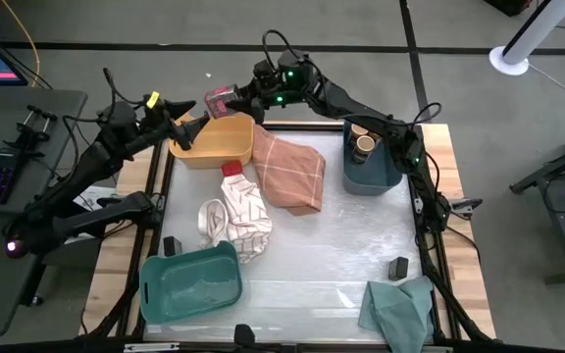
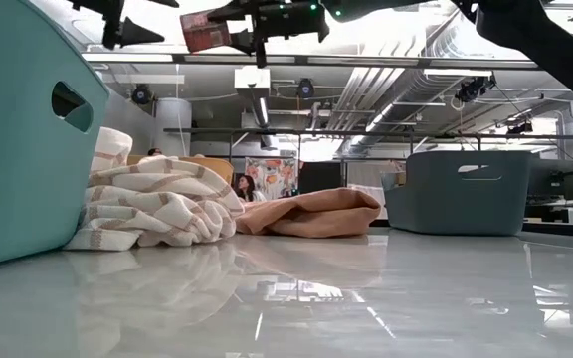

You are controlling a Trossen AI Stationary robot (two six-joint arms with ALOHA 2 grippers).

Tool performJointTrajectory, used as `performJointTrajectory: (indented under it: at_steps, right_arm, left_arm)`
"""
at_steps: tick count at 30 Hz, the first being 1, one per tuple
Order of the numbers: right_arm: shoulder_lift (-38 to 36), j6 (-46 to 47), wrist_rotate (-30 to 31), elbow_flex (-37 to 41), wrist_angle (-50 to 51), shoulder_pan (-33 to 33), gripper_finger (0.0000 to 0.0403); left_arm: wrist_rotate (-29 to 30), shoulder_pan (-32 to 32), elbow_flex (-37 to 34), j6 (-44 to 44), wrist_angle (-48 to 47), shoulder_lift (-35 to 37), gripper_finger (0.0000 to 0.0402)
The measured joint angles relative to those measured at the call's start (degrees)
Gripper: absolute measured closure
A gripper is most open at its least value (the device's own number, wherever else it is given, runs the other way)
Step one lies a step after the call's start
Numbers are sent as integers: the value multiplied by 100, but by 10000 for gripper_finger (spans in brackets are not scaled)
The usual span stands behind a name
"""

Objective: Sort spices by type
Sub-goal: Put the right red seasoning can into the yellow bin

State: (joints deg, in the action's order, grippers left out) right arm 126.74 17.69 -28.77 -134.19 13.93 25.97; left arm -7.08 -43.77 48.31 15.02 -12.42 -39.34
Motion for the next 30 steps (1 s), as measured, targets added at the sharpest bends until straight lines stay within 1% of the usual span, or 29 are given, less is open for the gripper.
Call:
performJointTrajectory:
  at_steps: [2, 7, 8, 12, 17, 24, 27, 30]
  right_arm:
    - [2, -9, -78, 0, -21, 2, 191]
    - [2, -3, -610, 0, -258, -76, 191]
    - [2, 1, -633, 0, -291, -117, 191]
    - [2, 24, -808, 0, -523, -243, 191]
    - [2, -4, -876, 1, -641, -380, 191]
    - [2, 24, -882, 2, -911, -406, 191]
    - [2, 24, -875, 2, -953, -406, 191]
    - [2, 25, -874, 2, -985, -403, 191]
  left_arm:
    - [-228, 0, 0, -89, 207, -42, 9]
    - [-1095, 0, 0, -650, 778, -135, 9]
    - [-1156, 0, 0, -704, 806, -176, 9]
    - [-1191, -2, 2, -810, 945, -325, 9]
    - [-1463, 62, 4, -767, 1163, -480, 9]
    - [-1484, 377, -3, -602, 1391, -599, 13]
    - [-1483, 411, -2, -655, 1365, -607, 31]
    - [-1481, 405, -2, -509, 1409, -592, 70]
